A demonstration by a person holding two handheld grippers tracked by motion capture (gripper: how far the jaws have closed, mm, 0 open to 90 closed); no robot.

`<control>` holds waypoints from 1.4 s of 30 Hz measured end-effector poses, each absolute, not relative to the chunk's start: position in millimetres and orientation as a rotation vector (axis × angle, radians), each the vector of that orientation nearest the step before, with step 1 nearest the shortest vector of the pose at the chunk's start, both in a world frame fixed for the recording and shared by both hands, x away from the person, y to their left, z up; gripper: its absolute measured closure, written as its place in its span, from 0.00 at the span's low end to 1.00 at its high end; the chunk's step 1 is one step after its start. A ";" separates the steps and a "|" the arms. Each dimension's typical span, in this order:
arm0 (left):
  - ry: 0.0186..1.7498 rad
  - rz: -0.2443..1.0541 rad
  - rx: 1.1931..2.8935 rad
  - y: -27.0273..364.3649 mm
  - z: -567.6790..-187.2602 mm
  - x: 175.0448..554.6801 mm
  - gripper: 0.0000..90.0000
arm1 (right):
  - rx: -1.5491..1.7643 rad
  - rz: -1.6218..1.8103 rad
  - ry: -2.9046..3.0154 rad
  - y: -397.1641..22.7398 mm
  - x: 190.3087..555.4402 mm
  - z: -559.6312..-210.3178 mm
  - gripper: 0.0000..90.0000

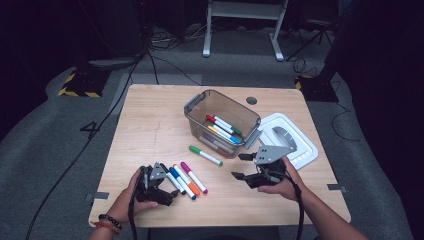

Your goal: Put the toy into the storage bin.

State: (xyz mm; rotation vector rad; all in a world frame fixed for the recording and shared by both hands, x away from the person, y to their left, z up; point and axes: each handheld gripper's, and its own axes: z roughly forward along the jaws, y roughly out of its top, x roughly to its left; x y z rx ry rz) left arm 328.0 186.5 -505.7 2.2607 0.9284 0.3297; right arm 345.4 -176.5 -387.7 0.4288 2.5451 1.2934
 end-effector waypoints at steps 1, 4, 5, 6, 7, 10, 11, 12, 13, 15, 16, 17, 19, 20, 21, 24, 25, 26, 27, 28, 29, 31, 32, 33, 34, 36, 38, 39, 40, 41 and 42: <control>0.928 0.329 2.260 186.5 -505.8 328.0 0.01 | 0.429 1.293 2.549 -173.9 344.6 -394.3 0.42; 0.929 0.330 2.260 186.5 -505.8 328.0 0.01 | 0.433 1.272 2.572 -162.3 346.1 -414.0 0.44; 0.928 0.330 2.261 186.5 -505.8 328.0 0.01 | 0.450 1.270 2.572 -156.0 348.3 -421.2 0.44; 0.928 0.329 2.260 186.5 -505.8 328.0 0.01 | 0.458 1.272 2.579 -151.8 350.1 -425.2 0.44; 0.928 0.330 2.260 186.5 -505.7 328.0 0.01 | 0.455 1.266 2.587 -145.8 352.3 -430.3 0.45; 0.928 0.330 2.260 186.5 -505.8 328.0 0.01 | 0.430 1.244 2.596 -126.1 358.4 -443.5 0.45; 0.929 0.330 2.261 186.5 -505.7 327.9 0.01 | 0.425 1.240 2.594 -119.6 359.9 -447.1 0.46; 0.928 0.330 2.261 186.5 -505.7 328.0 0.01 | 0.423 1.237 2.596 -113.2 361.9 -450.5 0.46; 0.929 0.330 2.262 186.5 -505.7 327.9 0.01 | 0.420 1.236 2.604 -106.9 363.4 -453.5 0.46; 0.928 0.330 2.261 186.6 -505.7 327.8 0.01 | 0.408 1.232 2.604 -94.4 365.3 -458.9 0.46; 0.928 0.330 2.260 186.6 -505.8 327.8 0.01 | 0.404 1.228 2.604 -89.8 365.9 -460.7 0.46; 0.929 0.330 2.260 186.6 -505.8 327.7 0.01 | 0.396 1.230 2.614 -81.1 367.8 -463.9 0.46; 0.929 0.331 2.258 186.6 -505.9 327.6 0.01 | 0.391 1.226 2.606 -71.8 370.3 -467.1 0.47; 0.930 0.331 2.258 186.6 -505.8 327.6 0.01 | 0.393 1.230 2.608 -68.2 372.0 -468.2 0.48; 0.929 0.330 2.258 186.6 -505.9 327.6 0.01 | 0.393 1.236 2.614 -61.4 375.4 -470.4 0.49; 0.930 0.331 2.258 186.6 -505.8 327.5 0.01 | 0.398 1.214 2.611 -51.1 382.2 -475.1 0.50; 0.931 0.333 2.258 186.7 -505.8 327.3 0.01 | 0.410 1.203 2.618 -47.4 385.9 -477.7 0.50; 0.931 0.332 2.257 186.8 -505.9 327.1 0.01 | 0.420 1.197 2.621 -45.5 388.2 -479.5 0.50; 0.930 0.331 2.257 186.9 -505.9 326.9 0.01 | 0.436 1.195 2.623 -43.5 390.9 -482.0 0.50; 0.929 0.331 2.259 187.2 -505.8 326.8 0.01 | 0.451 1.198 2.634 -42.3 393.2 -484.3 0.50; 0.933 0.329 2.259 187.4 -505.8 326.2 0.01 | 0.453 1.188 2.644 -41.1 394.7 -486.5 0.50; 0.932 0.333 2.259 188.3 -505.8 325.1 0.01 | 0.449 1.171 2.651 -38.4 396.1 -490.2 0.51; 0.935 0.333 2.258 188.5 -505.7 324.6 0.01 | 0.448 1.168 2.657 -37.1 397.0 -491.7 0.51; 0.933 0.333 2.259 188.6 -505.7 324.5 0.01 | 0.454 1.155 2.657 -35.2 397.3 -493.1 0.51; 0.934 0.332 2.259 188.6 -505.7 324.5 0.01 | 0.457 1.141 2.656 -33.3 397.8 -494.8 0.52; 0.933 0.332 2.260 188.5 -505.7 324.8 0.01 | 0.465 1.126 2.663 -31.8 399.6 -498.2 0.54; 0.933 0.332 2.260 188.5 -505.7 324.8 0.01 | 0.515 1.147 2.681 -33.2 401.7 -498.7 0.59; 0.933 0.332 2.259 188.5 -505.8 324.8 0.01 | 0.522 1.132 2.691 -33.9 401.4 -497.4 0.62; 0.933 0.332 2.259 188.5 -505.8 324.8 0.01 | 0.522 1.122 2.697 -34.5 400.6 -496.6 0.67; 0.934 0.332 2.259 188.5 -505.8 324.8 0.01 | 0.524 1.117 2.707 -36.1 399.7 -495.7 0.72; 0.933 0.332 2.260 188.5 -505.8 324.8 0.01 | 0.523 1.119 2.709 -37.5 399.5 -495.5 0.77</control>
